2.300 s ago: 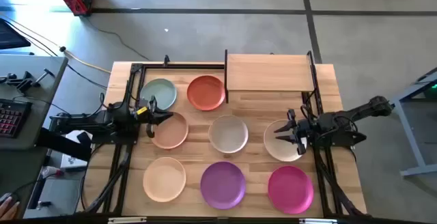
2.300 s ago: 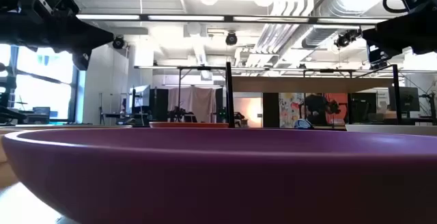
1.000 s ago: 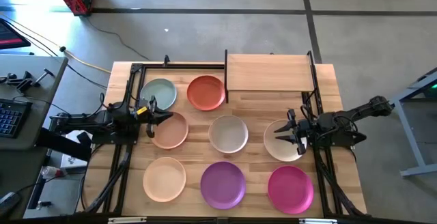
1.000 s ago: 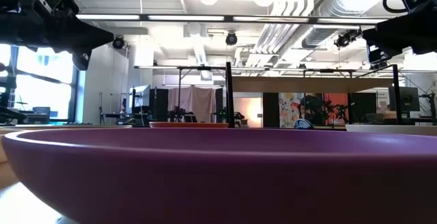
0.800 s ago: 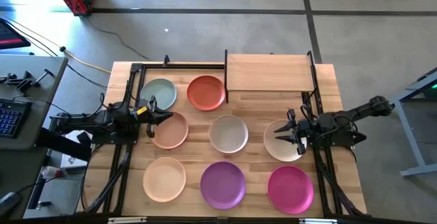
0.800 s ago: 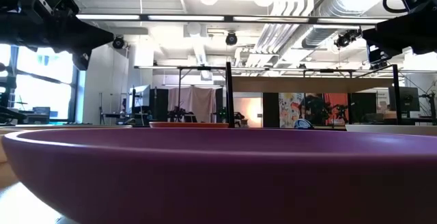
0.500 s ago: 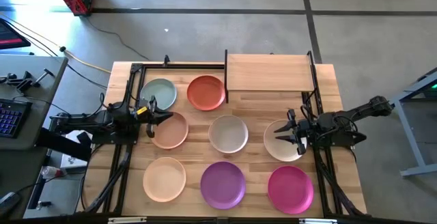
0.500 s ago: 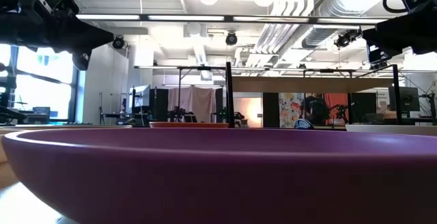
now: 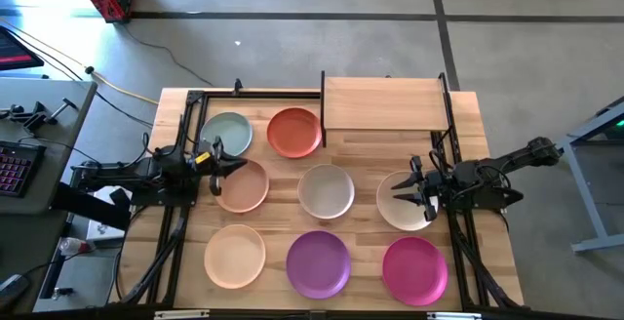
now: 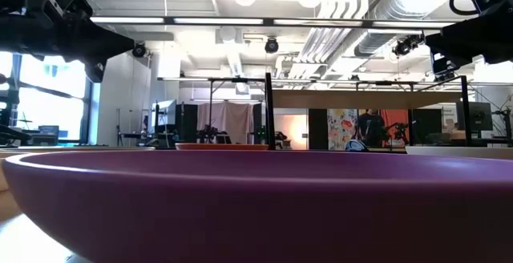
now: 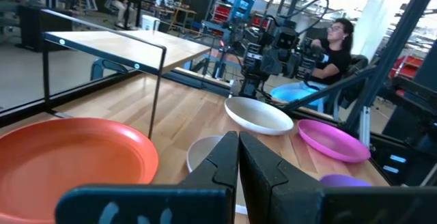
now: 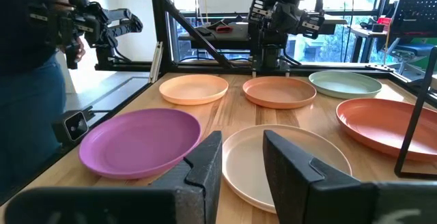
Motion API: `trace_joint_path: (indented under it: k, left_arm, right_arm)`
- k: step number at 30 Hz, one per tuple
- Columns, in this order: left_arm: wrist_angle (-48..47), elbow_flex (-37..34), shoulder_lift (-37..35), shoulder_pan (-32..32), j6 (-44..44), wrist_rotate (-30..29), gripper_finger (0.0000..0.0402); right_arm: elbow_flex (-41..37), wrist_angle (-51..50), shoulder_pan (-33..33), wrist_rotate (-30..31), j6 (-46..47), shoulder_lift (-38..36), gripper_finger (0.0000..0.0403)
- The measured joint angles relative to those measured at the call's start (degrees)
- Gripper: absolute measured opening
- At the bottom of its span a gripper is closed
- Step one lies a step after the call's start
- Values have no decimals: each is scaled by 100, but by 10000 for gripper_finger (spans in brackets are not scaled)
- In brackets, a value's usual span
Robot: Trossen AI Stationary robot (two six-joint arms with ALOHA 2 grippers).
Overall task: Place and stack plates onto a shelf
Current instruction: Put the white plate on the shelf
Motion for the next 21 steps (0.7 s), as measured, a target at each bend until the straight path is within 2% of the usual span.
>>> trace_joint_path:
  k: [12, 21]
  left_arm:
    - [46, 1, 1, -1, -313, -31, 3]
    - [614, -1, 2, 0, -425, -247, 3]
  right_arm:
    - [2, 0, 0, 1, -1, 1, 94]
    - [1, 0, 0, 0, 0, 1, 94]
